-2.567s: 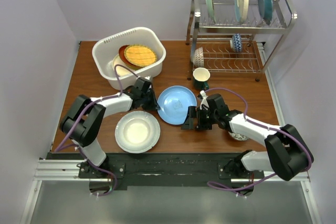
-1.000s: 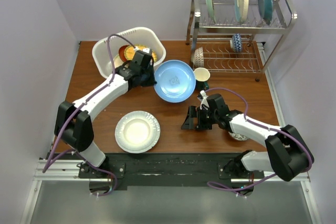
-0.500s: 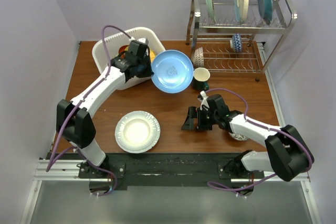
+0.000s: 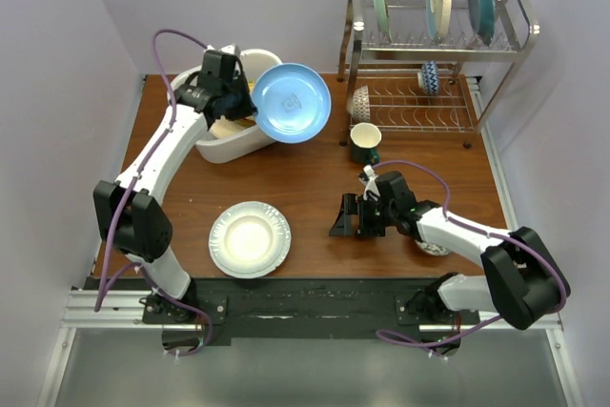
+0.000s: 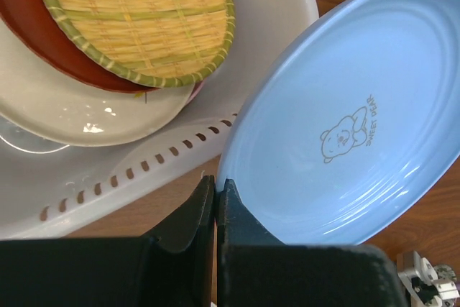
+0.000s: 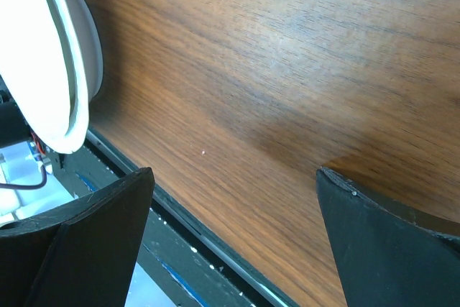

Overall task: Place the plates into the plastic bin on the countertop
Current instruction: Pick up the plate at the center of the board, then place the plate in the plastic bin.

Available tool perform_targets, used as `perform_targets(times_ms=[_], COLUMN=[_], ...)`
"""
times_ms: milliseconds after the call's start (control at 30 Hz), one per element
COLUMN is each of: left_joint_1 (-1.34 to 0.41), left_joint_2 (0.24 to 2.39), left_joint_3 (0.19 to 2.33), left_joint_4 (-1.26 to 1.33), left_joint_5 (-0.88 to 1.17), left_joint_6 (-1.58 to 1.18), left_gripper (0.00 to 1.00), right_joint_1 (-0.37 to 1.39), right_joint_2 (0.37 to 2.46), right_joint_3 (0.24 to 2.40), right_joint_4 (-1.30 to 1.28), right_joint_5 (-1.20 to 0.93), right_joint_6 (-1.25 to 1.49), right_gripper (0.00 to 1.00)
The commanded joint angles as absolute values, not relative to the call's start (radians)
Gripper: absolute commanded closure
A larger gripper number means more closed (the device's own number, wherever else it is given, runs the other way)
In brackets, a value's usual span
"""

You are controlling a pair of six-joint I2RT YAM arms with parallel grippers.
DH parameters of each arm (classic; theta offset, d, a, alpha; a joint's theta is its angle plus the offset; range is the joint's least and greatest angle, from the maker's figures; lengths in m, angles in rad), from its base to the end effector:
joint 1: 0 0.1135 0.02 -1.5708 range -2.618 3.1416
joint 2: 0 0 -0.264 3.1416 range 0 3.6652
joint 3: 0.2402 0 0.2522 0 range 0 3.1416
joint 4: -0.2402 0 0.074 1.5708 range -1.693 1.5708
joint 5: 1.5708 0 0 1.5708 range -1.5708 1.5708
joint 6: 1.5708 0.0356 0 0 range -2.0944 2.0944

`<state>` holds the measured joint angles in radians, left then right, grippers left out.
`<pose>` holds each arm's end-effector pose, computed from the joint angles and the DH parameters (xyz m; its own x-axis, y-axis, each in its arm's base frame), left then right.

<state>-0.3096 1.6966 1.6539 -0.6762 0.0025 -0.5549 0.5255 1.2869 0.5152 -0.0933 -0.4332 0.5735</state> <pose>0.3647 -0.1167 0.3527 -0.6946 -0.3310 -0.6387 -0.0700 0.9148 -0.3979 0.1936 0.1295 0.1582 -0.9279 0.0312 -0.3715 -0.2231 0.7520 0.6203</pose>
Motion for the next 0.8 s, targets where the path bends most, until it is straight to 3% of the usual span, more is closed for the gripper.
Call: perform_targets(times_ms=[0,767], left_joint_1=[-0.269,-0.015], left_joint_2=[1.712,1.874], left_joint_3=[1.738,1.874], left_joint_4=[-0.678,-0.667], left_joint_5=[0.046,0.199], left_joint_6=[-0.531,-0.594], left_gripper=[1.00,1.00], right_joint_1=[0.526,0.528], right_joint_2=[1.269,1.305], right_joint_3=[0.509,0.503], right_joint_4=[-0.080,-0.072], right_joint_5=[-0.433,-0.439], right_joint_6=[0.574,0.571], right_gripper=[0.01,0.01])
